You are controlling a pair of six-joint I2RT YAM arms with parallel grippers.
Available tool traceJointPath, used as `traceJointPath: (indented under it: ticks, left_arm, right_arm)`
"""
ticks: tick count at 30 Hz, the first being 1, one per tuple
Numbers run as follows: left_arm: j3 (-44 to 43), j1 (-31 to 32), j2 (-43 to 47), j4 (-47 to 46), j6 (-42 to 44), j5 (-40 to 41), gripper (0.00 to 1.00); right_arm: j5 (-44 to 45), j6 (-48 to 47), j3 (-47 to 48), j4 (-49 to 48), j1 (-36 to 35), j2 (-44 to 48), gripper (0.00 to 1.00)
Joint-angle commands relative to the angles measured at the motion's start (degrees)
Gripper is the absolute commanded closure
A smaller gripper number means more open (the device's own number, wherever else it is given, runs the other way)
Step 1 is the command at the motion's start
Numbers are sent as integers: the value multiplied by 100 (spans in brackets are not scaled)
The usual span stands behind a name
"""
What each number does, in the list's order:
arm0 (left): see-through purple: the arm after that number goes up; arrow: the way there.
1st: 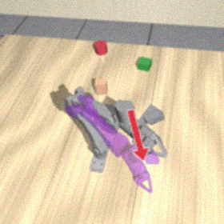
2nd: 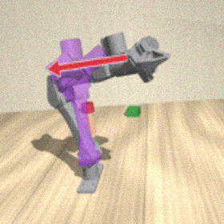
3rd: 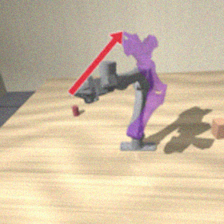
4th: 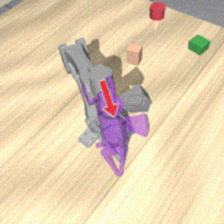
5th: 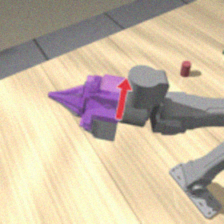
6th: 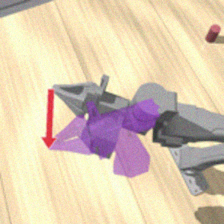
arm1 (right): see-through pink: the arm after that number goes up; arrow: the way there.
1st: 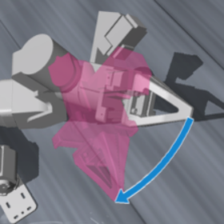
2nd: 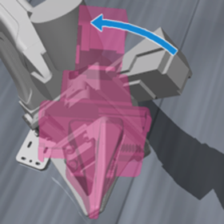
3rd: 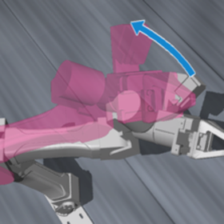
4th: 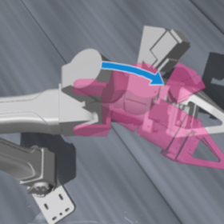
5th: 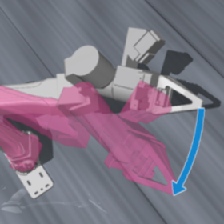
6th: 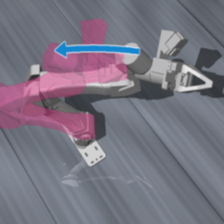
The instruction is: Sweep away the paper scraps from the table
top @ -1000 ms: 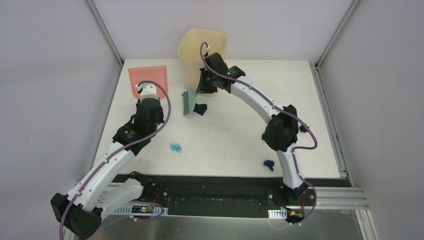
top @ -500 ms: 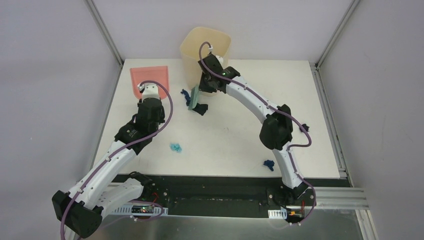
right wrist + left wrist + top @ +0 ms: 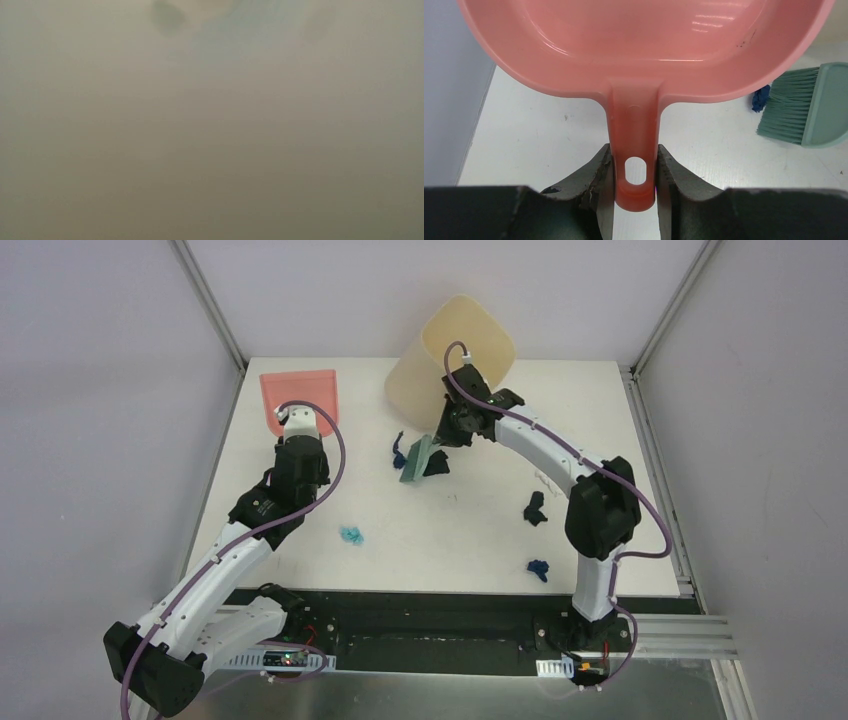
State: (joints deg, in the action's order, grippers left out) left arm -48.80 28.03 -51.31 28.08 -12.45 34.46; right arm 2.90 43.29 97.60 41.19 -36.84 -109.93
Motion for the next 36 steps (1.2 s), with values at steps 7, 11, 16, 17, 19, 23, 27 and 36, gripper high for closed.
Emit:
traceJointPath:
  ticks: [7, 11, 16, 17, 19, 23, 27, 36]
  left_arm:
    - [10, -26, 155, -270, 119, -30, 100]
    - [15, -26, 148, -299, 148, -98, 100]
    - [2, -23, 135, -294, 176, -123, 100]
    - [2, -26, 146, -295, 187, -131, 100]
    - [2, -26, 173, -302, 196, -130, 100]
    - [8, -30, 234, -318, 208, -132, 100]
    - [4, -30, 242, -331, 205, -174, 100]
    - [5, -30, 179, -340, 240, -218, 100]
  right_arm:
    - [-449, -858, 1265, 1, -73, -465, 100]
    - [-508, -1026, 1709, 21, -54, -860, 100]
    - [-963, -1357, 1994, -64, -52, -996, 100]
    - [-1286, -1535, 2013, -148, -58, -966, 100]
    - [-1714, -1828, 2047, -218, -73, -850, 100]
    - [-1846, -2303, 2040, -121, -117, -526, 100]
    - [-1738, -2462, 1937, -174, -188, -229, 100]
    - [-1832, -1970, 2852, -215, -510, -1340, 100]
